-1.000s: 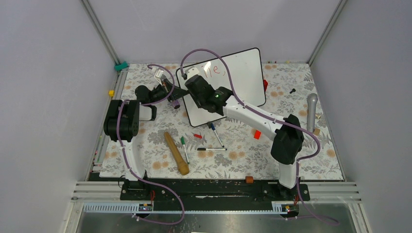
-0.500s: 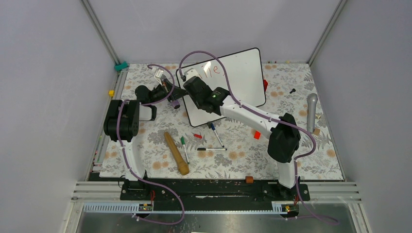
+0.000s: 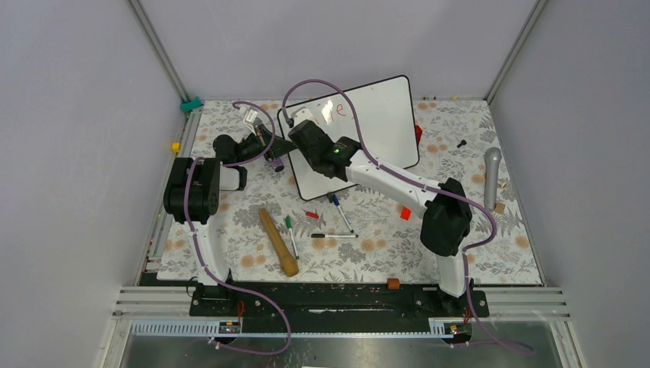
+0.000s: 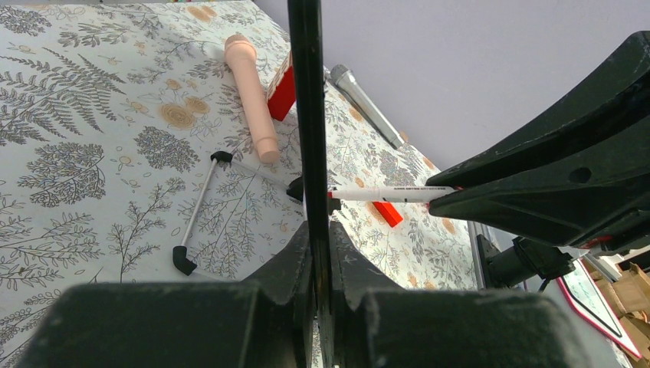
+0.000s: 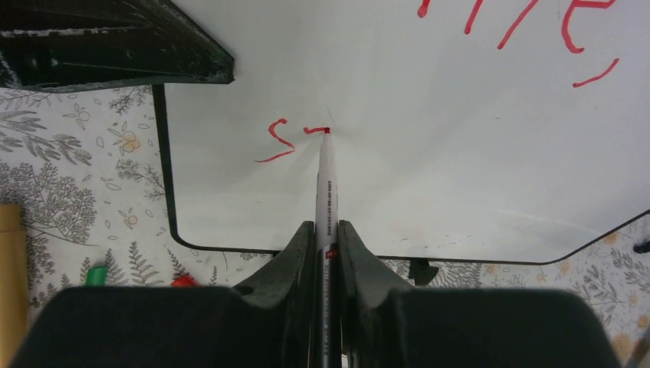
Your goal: Write a sentence on the whiteboard
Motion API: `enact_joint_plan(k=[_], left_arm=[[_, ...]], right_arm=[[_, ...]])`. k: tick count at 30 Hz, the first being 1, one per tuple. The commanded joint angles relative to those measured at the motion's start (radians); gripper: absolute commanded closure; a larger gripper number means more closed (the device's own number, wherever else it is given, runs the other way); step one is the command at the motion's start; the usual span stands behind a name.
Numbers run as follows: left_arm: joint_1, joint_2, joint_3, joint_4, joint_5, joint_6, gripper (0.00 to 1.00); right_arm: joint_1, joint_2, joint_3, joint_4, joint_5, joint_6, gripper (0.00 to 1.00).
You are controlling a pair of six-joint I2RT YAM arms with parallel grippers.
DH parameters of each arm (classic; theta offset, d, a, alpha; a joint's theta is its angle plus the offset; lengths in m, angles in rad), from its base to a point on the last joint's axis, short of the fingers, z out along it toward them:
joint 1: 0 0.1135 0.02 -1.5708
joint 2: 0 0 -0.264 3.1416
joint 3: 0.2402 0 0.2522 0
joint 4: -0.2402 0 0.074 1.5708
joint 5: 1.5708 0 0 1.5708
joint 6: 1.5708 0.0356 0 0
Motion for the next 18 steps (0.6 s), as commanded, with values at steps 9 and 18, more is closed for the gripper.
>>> enact_joint_plan(k=[9,18], left_arm=[[-0.008,-0.007,0.001,0.086,0.104,0.112,1.00],[-0.008,-0.007,0.001,0.085,0.105,0.112,1.00]], right_arm=[[-0.024,-0.019,0.024,0.003,0.068,-0.006,1.00],[-0.030,-0.091,0.001,0.032,0.015,-0.002,1.00]])
